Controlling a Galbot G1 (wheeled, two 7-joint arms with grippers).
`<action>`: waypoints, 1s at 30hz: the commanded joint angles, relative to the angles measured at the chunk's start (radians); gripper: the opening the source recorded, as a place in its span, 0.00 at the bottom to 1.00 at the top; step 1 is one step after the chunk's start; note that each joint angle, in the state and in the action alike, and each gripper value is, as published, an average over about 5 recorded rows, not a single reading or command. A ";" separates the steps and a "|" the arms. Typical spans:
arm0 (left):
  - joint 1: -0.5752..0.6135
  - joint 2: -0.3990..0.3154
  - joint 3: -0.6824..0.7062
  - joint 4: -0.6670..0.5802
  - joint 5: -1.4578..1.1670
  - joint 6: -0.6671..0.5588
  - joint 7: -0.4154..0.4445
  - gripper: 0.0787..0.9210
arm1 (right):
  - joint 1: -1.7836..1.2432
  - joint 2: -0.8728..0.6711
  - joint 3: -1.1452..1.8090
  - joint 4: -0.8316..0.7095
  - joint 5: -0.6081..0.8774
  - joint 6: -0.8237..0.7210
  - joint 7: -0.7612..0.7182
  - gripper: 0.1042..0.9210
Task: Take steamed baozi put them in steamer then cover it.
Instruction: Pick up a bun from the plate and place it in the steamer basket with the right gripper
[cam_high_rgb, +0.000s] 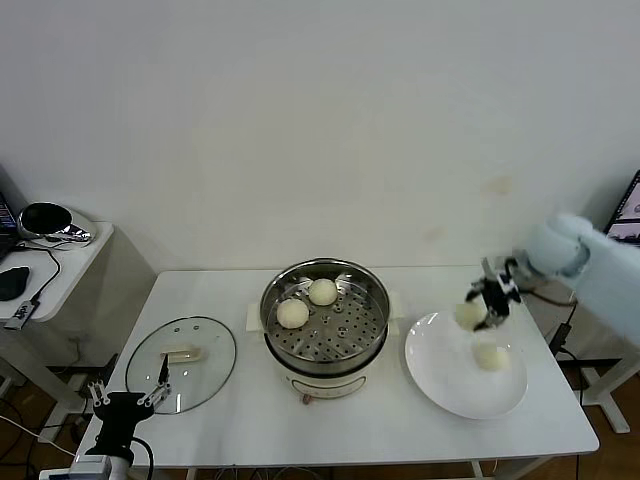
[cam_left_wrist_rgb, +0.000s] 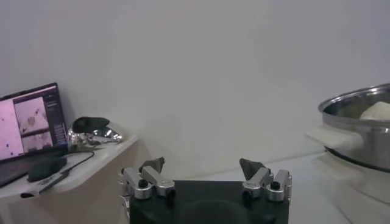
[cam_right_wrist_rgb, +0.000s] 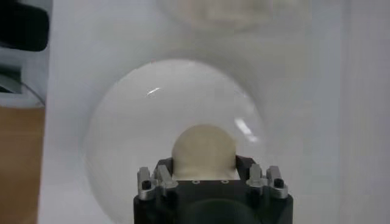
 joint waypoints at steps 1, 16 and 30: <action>0.001 0.000 -0.001 0.001 -0.001 -0.001 0.000 0.88 | 0.295 0.166 -0.126 -0.029 0.117 0.025 -0.011 0.64; -0.003 -0.021 -0.017 -0.008 -0.004 -0.003 -0.002 0.88 | 0.262 0.520 -0.305 -0.021 0.144 0.304 0.088 0.65; 0.004 -0.036 -0.032 -0.003 -0.013 -0.009 -0.004 0.88 | 0.159 0.641 -0.396 -0.063 -0.112 0.596 0.093 0.66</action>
